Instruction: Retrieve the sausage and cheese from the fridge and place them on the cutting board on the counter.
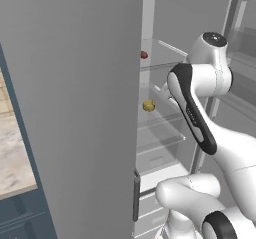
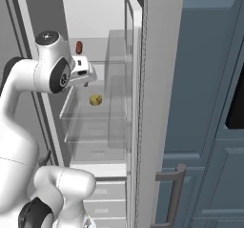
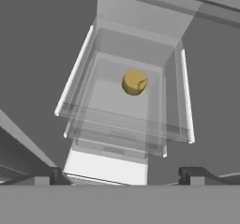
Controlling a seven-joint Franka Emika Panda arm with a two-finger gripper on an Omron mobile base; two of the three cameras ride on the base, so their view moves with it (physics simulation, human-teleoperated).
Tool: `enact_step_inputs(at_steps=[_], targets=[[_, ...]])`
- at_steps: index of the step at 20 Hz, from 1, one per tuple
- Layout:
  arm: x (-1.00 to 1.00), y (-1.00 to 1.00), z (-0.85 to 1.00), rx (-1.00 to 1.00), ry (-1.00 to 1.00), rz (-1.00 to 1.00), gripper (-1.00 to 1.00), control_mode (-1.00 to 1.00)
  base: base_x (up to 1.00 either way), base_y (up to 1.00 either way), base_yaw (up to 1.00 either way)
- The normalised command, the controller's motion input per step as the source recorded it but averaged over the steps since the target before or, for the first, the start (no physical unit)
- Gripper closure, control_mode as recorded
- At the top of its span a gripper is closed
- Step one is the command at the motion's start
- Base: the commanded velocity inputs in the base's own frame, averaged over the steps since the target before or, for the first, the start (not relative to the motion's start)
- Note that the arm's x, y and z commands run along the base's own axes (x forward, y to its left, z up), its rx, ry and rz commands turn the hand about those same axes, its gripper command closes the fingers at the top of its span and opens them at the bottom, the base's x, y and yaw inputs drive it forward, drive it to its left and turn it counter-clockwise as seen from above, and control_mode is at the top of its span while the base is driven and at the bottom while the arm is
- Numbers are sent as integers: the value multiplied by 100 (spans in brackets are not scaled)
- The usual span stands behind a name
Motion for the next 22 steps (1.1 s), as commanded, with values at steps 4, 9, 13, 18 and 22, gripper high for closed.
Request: enact_step_inputs(at_steps=[4,9,13,18,22], targets=[[26,0,-26,0,18,5,-100,-100,0,0,0],[25,0,-42,3,8,-5,-100,-100,0,0,0],[36,-1,-45,-6,7,-10,-100,-100,0,0,0],[39,0,-72,-6,-1,-12,-100,-100,0,0,0],[23,0,-49,8,-3,-2,-100,-100,0,0,0]])
